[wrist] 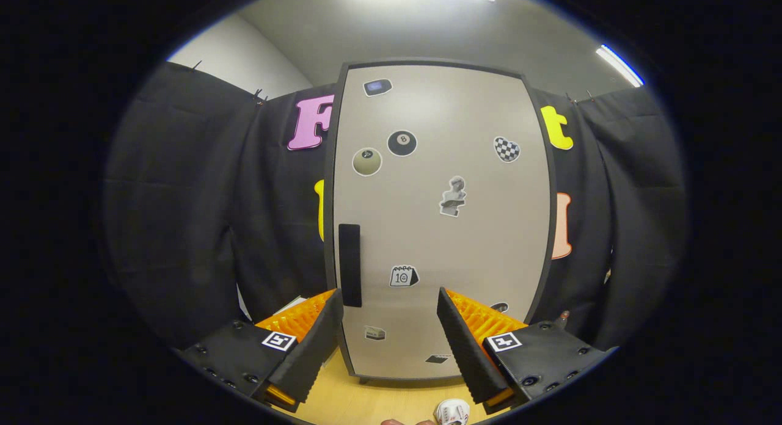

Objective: Open the shoe cabinet door, grab the shoes and put them into the shoe cabinet, then close the shoe cabinet door.

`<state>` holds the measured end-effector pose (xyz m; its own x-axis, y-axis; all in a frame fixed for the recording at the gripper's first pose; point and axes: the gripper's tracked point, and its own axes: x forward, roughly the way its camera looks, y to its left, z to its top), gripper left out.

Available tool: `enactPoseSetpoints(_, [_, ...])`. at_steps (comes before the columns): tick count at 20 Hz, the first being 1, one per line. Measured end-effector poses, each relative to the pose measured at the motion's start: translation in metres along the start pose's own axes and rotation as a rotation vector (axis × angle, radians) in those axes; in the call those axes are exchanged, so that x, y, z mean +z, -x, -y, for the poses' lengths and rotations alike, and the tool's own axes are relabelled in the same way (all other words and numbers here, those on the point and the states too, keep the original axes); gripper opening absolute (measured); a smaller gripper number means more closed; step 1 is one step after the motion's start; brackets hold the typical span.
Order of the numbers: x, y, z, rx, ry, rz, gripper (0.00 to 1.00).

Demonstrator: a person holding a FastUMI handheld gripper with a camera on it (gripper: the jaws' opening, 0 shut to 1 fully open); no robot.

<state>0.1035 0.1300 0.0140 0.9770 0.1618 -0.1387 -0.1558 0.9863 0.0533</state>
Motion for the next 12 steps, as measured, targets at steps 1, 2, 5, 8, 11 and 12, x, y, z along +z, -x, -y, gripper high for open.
enactPoseSetpoints(1, [-0.001,-0.013,-0.006,0.002,0.0,-0.009,0.97])
enactPoseSetpoints(2, [-0.003,-0.027,-0.01,0.002,0.006,-0.021,0.97])
enactPoseSetpoints(5, [-0.011,-0.064,-0.026,0.007,0.008,-0.063,0.97])
enactPoseSetpoints(8, [-0.024,-0.094,-0.033,-0.006,0.019,-0.107,0.97])
enactPoseSetpoints(11, [-0.028,-0.112,-0.038,-0.011,0.021,-0.127,0.97])
enactPoseSetpoints(12, [-0.028,-0.115,-0.04,-0.011,0.021,-0.127,0.92])
